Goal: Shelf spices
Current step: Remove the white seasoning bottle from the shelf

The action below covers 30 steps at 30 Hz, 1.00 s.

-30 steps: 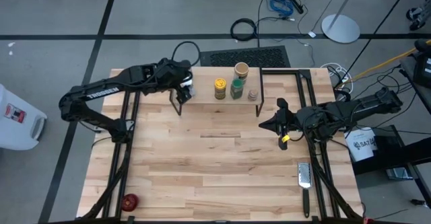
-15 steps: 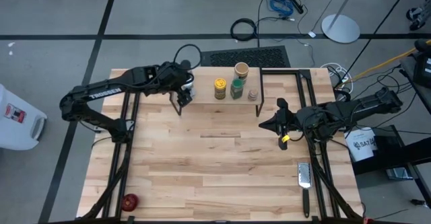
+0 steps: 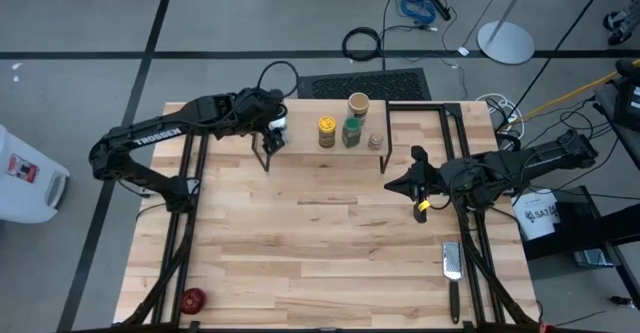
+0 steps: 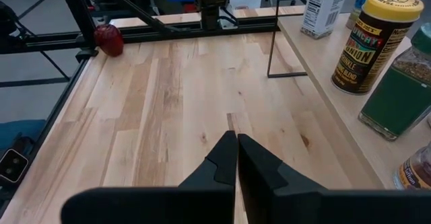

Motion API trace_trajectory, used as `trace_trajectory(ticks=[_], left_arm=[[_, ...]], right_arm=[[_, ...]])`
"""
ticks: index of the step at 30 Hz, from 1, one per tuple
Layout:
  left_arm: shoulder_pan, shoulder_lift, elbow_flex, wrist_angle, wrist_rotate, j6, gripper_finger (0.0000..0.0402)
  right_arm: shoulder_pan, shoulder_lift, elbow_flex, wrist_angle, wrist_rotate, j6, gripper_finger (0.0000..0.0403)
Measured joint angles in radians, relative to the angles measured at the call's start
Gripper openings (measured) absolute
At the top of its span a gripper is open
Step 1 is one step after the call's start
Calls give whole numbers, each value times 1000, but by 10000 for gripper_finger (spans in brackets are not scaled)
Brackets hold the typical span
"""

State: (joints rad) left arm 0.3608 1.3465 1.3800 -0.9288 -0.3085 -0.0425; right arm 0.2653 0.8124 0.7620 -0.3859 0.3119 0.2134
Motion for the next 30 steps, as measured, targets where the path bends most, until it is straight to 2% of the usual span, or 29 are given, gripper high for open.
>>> trace_trajectory(ticks=[13, 23, 30], left_arm=[[1, 51, 0, 5, 24, 29, 308], [-1, 79, 0, 5, 35, 52, 269], [-1, 47, 0, 8, 80, 51, 262]], right_arm=[[0, 1, 0, 0, 0, 0, 0], [0, 0, 0, -5, 0, 0, 0], [0, 0, 0, -17, 0, -1, 0]])
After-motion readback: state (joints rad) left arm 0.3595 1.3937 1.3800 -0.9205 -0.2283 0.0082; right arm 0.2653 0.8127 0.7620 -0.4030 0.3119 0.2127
